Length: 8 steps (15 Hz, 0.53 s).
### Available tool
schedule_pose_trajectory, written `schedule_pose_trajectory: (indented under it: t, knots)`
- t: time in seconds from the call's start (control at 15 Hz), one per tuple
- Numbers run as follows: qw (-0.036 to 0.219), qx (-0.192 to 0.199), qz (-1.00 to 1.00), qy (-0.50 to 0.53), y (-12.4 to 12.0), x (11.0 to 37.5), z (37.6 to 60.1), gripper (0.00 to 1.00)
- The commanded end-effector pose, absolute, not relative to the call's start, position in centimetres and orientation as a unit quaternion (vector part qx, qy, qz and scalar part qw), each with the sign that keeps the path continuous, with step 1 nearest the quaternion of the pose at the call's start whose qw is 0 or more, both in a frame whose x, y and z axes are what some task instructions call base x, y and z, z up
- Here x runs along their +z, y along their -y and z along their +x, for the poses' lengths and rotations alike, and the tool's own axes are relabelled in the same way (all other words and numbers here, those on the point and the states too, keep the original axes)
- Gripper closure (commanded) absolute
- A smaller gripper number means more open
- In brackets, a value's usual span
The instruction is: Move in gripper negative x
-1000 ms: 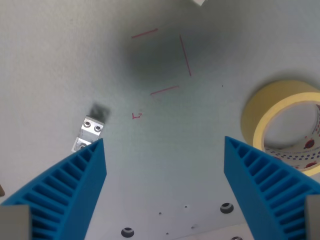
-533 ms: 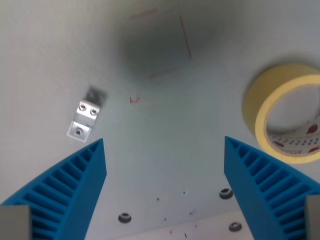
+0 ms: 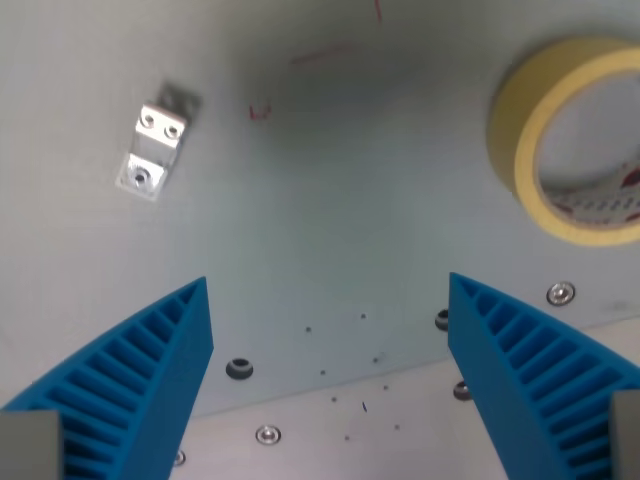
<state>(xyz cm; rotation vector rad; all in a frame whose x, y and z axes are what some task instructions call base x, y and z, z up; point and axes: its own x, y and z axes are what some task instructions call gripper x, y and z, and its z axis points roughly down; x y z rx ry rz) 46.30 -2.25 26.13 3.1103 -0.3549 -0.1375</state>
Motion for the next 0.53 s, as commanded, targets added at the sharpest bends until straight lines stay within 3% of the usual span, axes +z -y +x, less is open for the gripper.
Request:
schedule_pose_trajectory:
  t: [0.07, 0.53]
  knots:
    - [0.004, -0.007, 0.992, 0.123, 1.6, 26.8, 43.9, 0.0]
    - [0.004, -0.007, 0.992, 0.123, 0.8, 26.9, 40.5, 0.0]
